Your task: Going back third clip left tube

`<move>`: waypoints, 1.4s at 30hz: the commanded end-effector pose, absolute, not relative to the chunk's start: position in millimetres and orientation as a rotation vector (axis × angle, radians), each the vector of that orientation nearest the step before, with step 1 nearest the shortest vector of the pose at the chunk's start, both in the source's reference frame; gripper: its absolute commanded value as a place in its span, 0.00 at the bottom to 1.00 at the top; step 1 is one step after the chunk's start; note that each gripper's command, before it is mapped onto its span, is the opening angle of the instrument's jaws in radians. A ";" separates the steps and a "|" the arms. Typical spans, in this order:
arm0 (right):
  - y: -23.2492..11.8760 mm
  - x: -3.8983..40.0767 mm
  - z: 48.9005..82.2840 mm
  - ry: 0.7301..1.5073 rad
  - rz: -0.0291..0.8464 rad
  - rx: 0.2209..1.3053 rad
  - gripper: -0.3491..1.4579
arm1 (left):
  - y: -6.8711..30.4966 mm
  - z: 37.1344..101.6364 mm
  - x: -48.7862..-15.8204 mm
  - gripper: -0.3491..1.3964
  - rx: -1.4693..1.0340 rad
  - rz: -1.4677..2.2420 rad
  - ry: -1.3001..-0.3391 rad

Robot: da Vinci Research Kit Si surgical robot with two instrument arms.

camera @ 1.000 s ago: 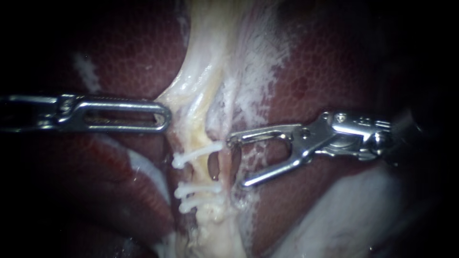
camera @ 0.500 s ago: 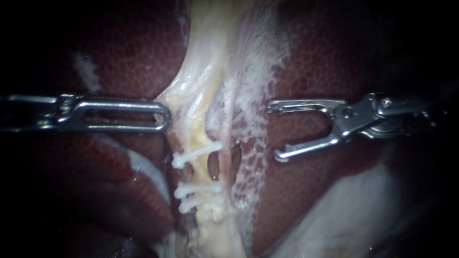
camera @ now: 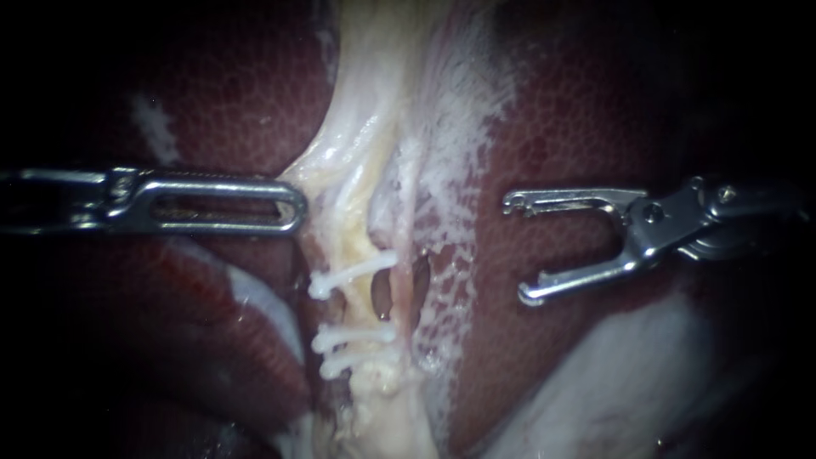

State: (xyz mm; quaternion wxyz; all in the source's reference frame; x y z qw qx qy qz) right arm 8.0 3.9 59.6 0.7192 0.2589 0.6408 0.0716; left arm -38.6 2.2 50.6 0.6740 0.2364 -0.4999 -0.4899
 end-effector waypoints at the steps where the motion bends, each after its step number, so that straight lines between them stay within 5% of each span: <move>1: 3.9 8.0 59.6 1.417 0.158 0.573 0.52 | 2.2 50.6 -38.6 0.00 0.531 -1.103 -1.125; 42: 3.7 7.7 59.5 1.419 0.152 0.579 0.52 | 2.5 55.3 -43.3 0.00 0.532 -1.080 -1.122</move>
